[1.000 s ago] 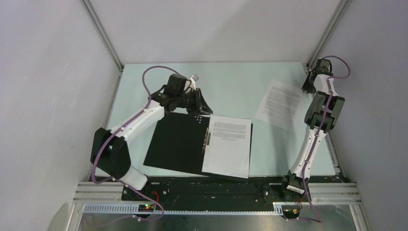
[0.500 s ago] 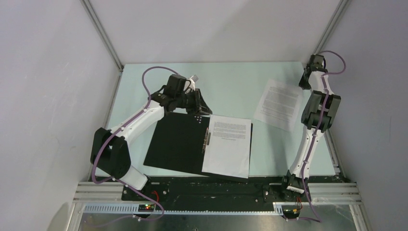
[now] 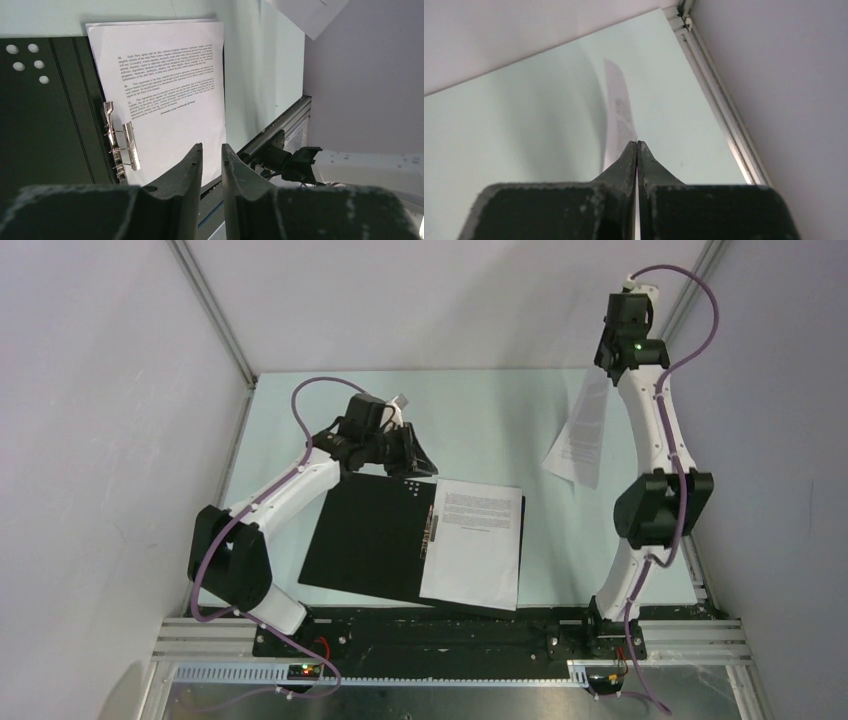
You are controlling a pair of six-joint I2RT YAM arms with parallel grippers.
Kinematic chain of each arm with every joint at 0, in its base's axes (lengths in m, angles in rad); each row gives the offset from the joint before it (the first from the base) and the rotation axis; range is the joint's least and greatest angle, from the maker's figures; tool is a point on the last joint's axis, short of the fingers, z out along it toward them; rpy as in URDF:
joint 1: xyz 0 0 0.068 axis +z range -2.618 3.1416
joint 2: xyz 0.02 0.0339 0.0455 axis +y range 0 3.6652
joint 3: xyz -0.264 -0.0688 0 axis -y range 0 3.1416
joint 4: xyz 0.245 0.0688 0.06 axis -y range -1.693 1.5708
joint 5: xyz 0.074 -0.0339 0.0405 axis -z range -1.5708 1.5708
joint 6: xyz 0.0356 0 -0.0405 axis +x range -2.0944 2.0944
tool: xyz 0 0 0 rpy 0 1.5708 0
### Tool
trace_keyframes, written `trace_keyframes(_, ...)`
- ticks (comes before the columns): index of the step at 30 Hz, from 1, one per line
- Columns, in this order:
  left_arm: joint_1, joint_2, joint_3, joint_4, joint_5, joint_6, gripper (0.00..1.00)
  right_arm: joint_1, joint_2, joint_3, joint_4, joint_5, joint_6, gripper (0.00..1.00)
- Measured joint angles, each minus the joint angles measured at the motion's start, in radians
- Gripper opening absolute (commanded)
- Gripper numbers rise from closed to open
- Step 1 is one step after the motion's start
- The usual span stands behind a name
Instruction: Put the files into the folder
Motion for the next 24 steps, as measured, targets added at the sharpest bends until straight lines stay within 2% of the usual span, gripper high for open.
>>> trace_keyframes(8,0.003,-0.029,-0.034,0.002,-0.075,-0.008,0.27,0.175,-0.268,0.003,-0.202,0.008,0.093,0.00)
trace_keyframes(17,0.004,-0.100,-0.132,0.003,-0.200,-0.025,0.28,0.348,-0.536,0.003,-0.370,-0.136,0.260,0.00)
trace_keyframes(24,0.004,-0.119,-0.188,0.003,-0.280,-0.037,0.29,0.414,-0.646,0.000,-0.426,-0.309,0.389,0.00)
